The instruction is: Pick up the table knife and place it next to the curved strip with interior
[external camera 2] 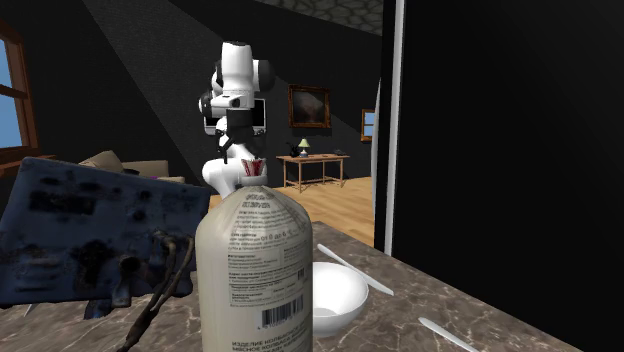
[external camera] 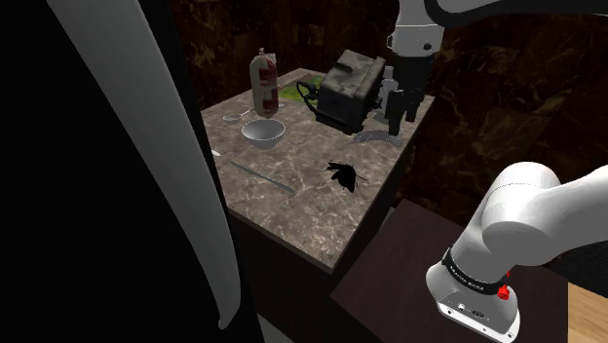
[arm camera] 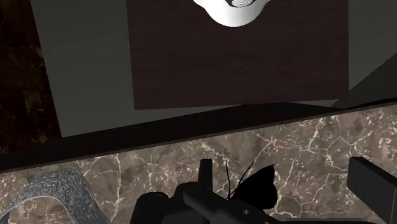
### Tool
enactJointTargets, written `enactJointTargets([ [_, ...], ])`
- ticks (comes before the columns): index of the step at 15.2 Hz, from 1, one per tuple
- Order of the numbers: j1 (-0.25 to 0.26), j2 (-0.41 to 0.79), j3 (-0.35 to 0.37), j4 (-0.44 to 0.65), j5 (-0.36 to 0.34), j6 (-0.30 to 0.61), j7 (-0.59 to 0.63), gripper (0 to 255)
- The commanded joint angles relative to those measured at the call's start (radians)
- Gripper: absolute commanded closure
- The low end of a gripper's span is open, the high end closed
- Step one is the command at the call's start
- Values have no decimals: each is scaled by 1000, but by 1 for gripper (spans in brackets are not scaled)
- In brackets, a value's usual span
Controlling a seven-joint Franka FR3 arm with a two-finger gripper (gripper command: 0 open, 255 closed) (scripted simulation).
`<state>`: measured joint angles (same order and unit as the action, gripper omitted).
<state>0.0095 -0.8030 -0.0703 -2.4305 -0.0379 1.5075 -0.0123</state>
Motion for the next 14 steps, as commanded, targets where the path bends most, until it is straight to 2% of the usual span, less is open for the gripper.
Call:
enactJointTargets([
  [1,0,0,0,0,0,0,0,0],
  [7,38,203,49,45,33,155,39,0],
  [14,73,460,101,156,49,296,81,0],
])
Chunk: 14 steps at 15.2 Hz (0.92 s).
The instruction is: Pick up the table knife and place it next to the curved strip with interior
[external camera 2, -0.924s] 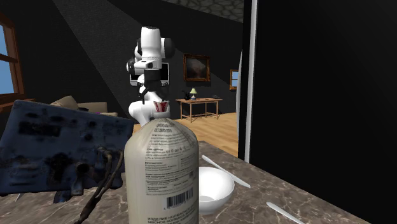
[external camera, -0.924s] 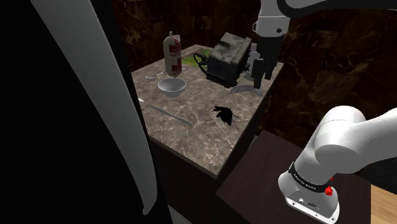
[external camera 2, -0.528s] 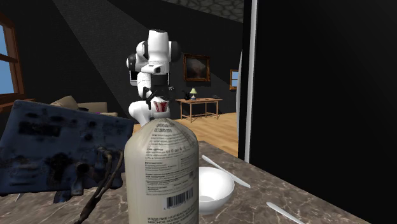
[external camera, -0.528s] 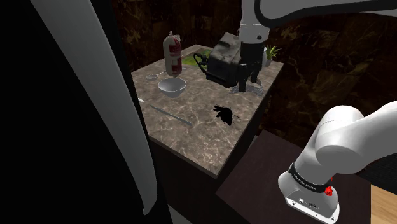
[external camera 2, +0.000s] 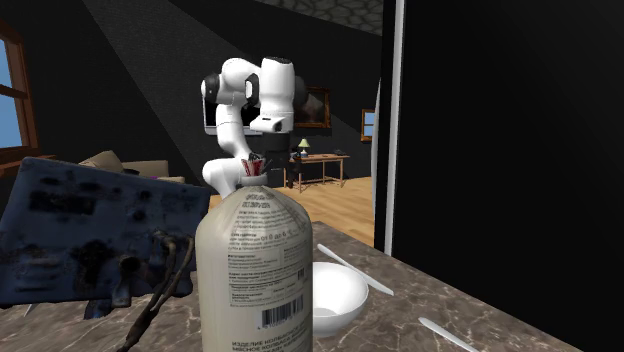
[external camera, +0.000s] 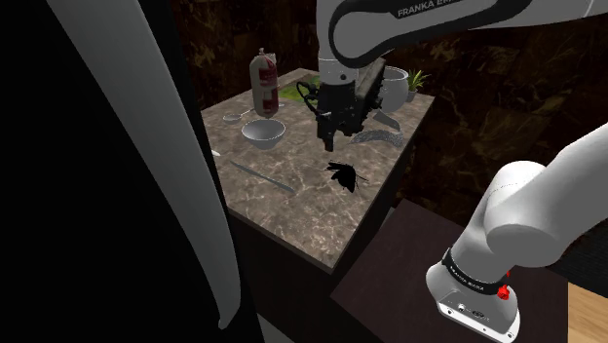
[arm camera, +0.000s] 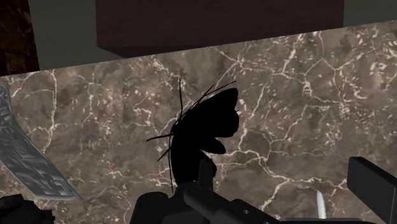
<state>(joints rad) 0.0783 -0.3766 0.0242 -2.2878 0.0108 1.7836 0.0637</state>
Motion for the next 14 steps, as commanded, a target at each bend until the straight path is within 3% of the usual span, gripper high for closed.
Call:
enactJointTargets([
  [1,8,71,13,34,1,36,11,0],
  [14,67,568,81,417,-45,138,94,0],
])
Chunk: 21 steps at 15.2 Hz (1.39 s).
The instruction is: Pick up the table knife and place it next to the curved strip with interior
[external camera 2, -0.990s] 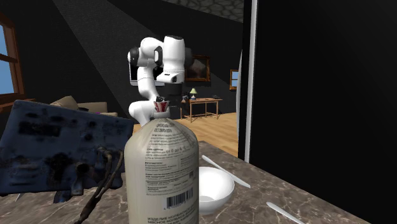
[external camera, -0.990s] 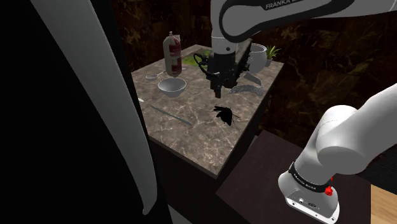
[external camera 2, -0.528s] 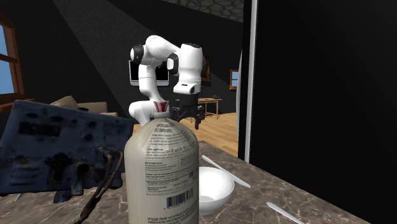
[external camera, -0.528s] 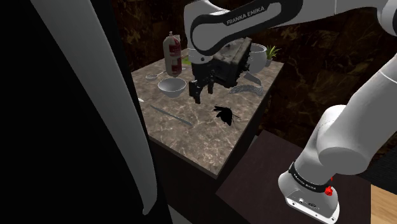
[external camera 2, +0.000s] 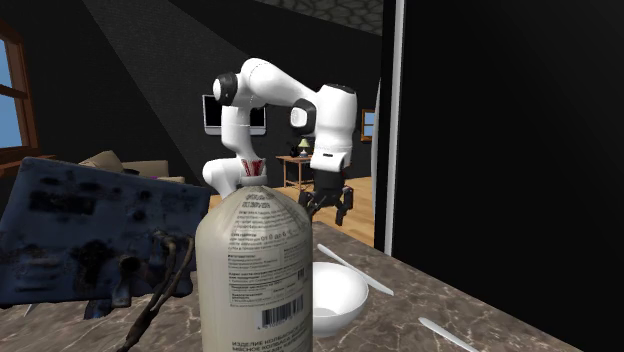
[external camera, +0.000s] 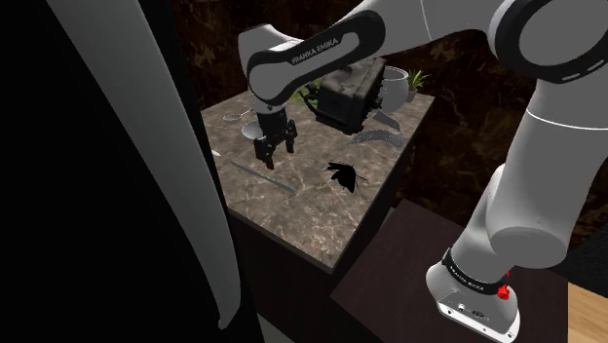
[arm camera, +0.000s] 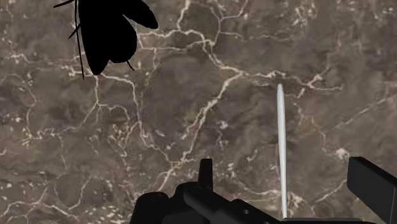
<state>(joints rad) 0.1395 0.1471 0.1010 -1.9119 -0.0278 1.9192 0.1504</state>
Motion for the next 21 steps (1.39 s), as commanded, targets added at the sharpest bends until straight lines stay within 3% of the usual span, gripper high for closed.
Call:
enactJointTargets([
  [1,12,84,7,80,-12,1,13,0],
  [4,29,186,12,187,-28,-7,27,0],
  [12,28,209,10,114,-33,88,30,0],
  [19,28,209,10,115,-33,88,30,0],
  [20,28,209,10,115,-33,88,30,255],
  [21,28,209,10,115,-33,88,30,255],
])
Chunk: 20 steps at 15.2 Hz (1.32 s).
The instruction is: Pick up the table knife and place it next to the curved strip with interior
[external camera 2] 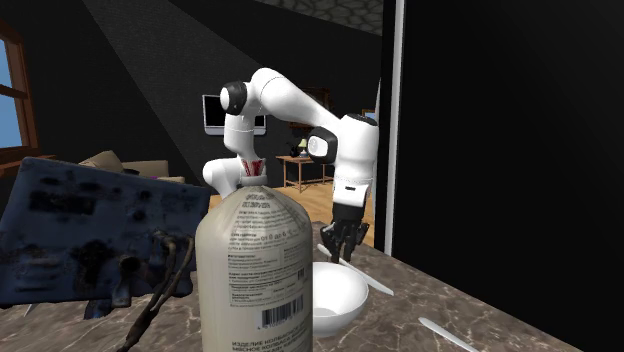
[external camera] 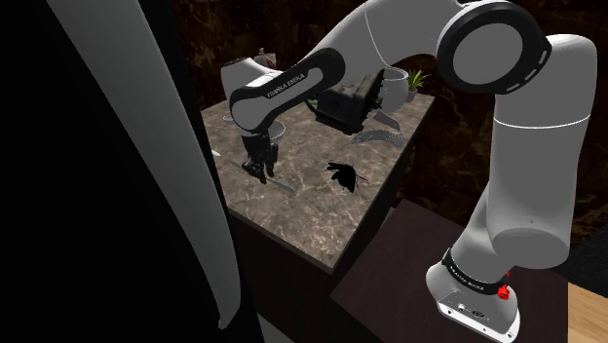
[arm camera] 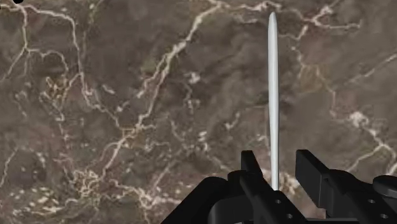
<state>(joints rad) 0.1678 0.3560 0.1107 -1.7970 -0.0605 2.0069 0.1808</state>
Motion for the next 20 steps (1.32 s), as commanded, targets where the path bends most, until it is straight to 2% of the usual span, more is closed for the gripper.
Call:
enactJointTargets([
  [1,0,0,0,0,0,0,0,255],
  [8,0,0,0,0,0,0,0,255],
  [20,-1,-60,3,81,9,-140,-8,255],
])
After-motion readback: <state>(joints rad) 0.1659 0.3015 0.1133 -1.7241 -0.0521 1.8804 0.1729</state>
